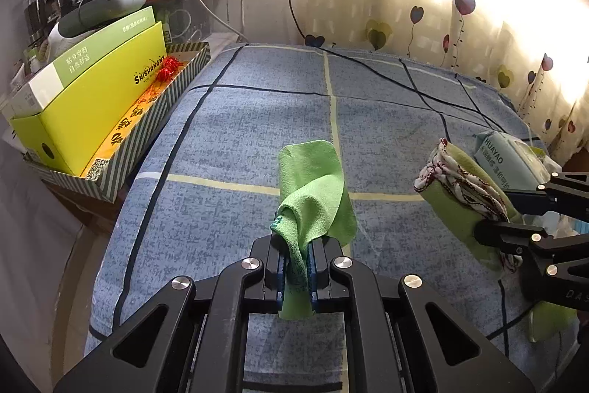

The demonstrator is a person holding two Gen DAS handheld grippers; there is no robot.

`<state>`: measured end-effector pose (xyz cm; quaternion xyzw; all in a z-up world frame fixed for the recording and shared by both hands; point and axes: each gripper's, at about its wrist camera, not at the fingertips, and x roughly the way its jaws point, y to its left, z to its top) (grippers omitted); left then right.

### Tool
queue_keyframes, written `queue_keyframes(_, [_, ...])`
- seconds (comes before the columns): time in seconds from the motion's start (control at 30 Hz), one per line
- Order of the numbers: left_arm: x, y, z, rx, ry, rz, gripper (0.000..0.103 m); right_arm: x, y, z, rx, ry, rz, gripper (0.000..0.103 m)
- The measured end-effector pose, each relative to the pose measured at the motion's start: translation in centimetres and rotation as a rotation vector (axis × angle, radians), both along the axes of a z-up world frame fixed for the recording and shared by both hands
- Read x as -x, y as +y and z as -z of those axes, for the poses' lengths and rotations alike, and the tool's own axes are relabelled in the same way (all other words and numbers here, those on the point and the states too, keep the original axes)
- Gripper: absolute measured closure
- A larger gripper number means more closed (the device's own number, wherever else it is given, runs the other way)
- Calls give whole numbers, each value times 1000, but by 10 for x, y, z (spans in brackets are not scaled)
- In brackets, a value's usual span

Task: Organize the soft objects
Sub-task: 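Carry the green cloth and rolled green towel with both tools over the box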

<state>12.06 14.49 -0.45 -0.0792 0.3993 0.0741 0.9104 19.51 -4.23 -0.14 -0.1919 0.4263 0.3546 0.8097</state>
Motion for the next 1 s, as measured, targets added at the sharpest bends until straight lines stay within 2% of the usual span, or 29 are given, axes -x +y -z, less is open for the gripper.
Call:
queue_keyframes(0.4, [27, -17, -30, 29, -71, 5, 94, 23, -26, -24, -121, -24, 7, 69])
queue_keyframes(1.0, [43, -81, -68, 57, -157, 134, 94, 47, -98, -56, -230, -96, 96, 69])
